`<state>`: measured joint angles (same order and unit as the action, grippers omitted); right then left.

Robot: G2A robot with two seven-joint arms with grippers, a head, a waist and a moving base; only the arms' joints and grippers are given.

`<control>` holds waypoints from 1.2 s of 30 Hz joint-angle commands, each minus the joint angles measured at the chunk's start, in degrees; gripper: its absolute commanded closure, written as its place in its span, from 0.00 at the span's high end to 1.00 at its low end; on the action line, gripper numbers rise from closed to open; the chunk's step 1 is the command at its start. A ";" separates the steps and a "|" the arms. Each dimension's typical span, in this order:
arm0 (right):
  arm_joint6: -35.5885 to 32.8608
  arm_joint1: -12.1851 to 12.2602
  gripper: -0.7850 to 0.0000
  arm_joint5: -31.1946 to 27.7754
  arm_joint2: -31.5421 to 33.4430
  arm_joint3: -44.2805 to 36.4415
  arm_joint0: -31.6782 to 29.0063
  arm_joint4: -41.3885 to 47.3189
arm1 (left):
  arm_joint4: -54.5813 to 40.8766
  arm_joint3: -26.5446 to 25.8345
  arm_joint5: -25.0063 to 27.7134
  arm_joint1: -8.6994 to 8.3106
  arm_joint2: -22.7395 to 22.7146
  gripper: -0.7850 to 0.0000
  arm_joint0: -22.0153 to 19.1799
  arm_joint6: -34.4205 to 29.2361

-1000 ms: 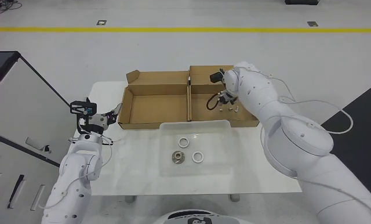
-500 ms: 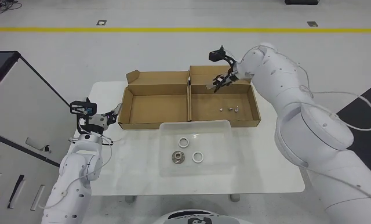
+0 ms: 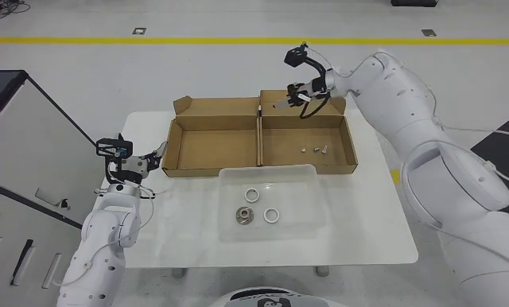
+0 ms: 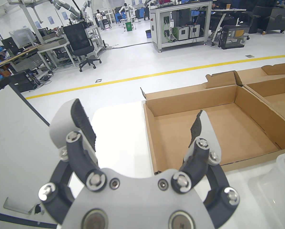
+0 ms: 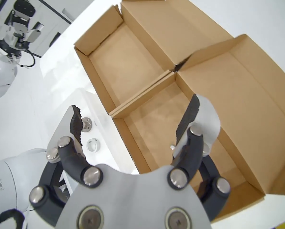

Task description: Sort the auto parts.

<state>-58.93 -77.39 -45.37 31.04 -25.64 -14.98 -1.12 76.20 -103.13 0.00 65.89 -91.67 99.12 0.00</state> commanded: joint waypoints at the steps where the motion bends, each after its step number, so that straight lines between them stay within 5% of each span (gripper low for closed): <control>1: -0.95 2.03 1.00 0.95 0.35 -4.80 -1.07 1.53 | 0.00 0.00 0.00 0.00 0.00 1.00 0.00 0.00; 10: -8.12 14.10 1.00 8.12 8.01 -28.11 -9.49 9.78 | 0.00 0.00 0.00 0.00 0.00 1.00 0.00 0.00; 21: -14.42 28.50 1.00 14.41 25.82 -48.24 -27.30 22.89 | 0.00 0.00 0.00 0.00 0.00 1.00 0.00 0.00; 29: -15.61 34.35 1.00 15.60 35.73 -53.66 -37.65 34.14 | 0.00 0.00 0.00 0.00 0.00 1.00 0.00 0.00; 36: -15.24 35.50 1.00 15.21 37.30 -55.29 -39.78 36.53 | 0.00 0.00 0.00 0.00 0.00 1.00 0.00 0.00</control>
<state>-74.15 -41.88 -30.17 68.36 -80.96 -54.79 35.46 76.20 -103.13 0.00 65.89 -91.67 99.12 0.00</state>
